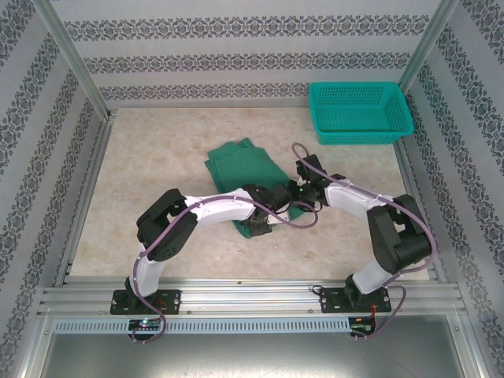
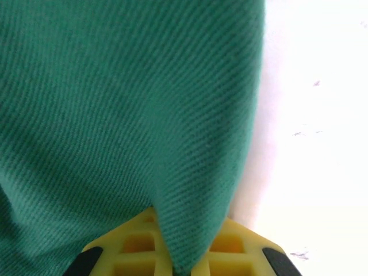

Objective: Roll up the long pants

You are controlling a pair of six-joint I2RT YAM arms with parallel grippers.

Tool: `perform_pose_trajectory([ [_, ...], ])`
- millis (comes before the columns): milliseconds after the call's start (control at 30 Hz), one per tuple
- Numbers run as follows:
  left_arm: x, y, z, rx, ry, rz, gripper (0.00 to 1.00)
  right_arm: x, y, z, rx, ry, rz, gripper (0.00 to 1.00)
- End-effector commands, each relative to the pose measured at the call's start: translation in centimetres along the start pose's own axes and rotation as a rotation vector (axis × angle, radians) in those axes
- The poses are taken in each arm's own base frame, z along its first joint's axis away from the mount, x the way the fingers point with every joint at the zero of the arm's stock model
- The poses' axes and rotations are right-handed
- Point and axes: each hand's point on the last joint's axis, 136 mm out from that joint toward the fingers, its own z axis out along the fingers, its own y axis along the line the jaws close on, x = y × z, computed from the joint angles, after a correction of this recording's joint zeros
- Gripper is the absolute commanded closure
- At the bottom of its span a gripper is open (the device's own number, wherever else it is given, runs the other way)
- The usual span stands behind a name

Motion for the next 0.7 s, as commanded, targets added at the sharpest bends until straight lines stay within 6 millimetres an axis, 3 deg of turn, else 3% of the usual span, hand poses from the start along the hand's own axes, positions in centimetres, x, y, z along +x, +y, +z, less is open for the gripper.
perform_pose_trajectory([
  [0, 0.8, -4.0, -0.4, 0.21, -0.001, -0.097, 1.0, -1.5, 0.2, -3.6, 0.004, -0.049, -0.012, 0.62],
  [33, 0.4, -4.3, -1.3, 0.241, -0.026, -0.112, 1.0, -2.1, 0.2, -4.4, 0.003, -0.071, -0.008, 0.61],
  [67, -0.1, -4.5, -2.2, 0.281, -0.054, -0.128, 1.0, -2.5, 0.1, -5.0, -0.001, -0.092, -0.003, 0.53],
  [300, -3.0, -4.8, -9.1, 0.652, -0.328, -0.291, 1.0, -3.4, 0.1, -7.6, -0.022, -0.131, -0.006, 0.52],
  [433, -3.0, -3.6, -12.0, 0.783, -0.403, -0.374, 1.0, -3.0, 0.5, -8.7, -0.044, -0.139, -0.007, 0.51],
  [533, -2.9, -2.3, -13.2, 0.881, -0.432, -0.459, 1.0, -2.7, 1.0, -9.3, -0.08, -0.146, -0.007, 0.51],
  [667, -1.7, -0.9, -10.5, 0.903, -0.331, -0.573, 1.0, -2.3, 1.6, -9.7, -0.102, -0.154, -0.022, 0.55],
])
